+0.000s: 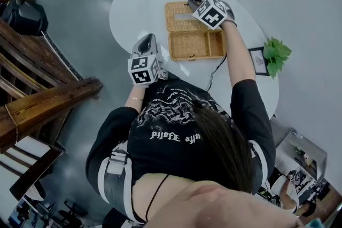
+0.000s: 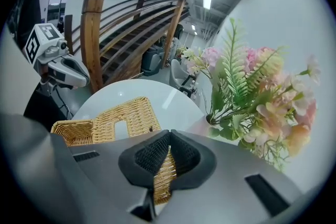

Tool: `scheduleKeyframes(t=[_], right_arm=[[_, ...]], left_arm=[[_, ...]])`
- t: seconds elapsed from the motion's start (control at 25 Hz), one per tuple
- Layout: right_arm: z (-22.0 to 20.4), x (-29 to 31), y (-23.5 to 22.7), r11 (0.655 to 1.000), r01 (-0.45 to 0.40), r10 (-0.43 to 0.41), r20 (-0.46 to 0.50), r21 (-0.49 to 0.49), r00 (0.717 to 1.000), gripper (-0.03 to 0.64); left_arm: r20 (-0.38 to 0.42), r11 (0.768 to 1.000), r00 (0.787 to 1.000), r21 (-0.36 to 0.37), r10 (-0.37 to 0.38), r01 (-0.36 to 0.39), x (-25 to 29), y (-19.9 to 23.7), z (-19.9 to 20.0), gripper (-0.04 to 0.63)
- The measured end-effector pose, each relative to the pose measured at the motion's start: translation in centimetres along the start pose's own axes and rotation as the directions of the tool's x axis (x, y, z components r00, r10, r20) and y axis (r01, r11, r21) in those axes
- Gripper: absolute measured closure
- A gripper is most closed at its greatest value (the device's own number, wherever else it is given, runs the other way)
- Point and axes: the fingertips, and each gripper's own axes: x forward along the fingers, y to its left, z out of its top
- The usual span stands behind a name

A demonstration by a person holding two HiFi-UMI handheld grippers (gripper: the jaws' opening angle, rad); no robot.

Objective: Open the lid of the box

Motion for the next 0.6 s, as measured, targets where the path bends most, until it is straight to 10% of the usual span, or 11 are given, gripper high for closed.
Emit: scheduleKeyframes(t=[0.6], right_arm=[[-2.4,3.8,0.3,0.997,-0.037,0.041,-0.052,0.065,0.998,0.583]], left_arm=[[-0.024,1.0,1.0,0.009,0.014,-0.014,1.1,0.7,-0.4,0.569]])
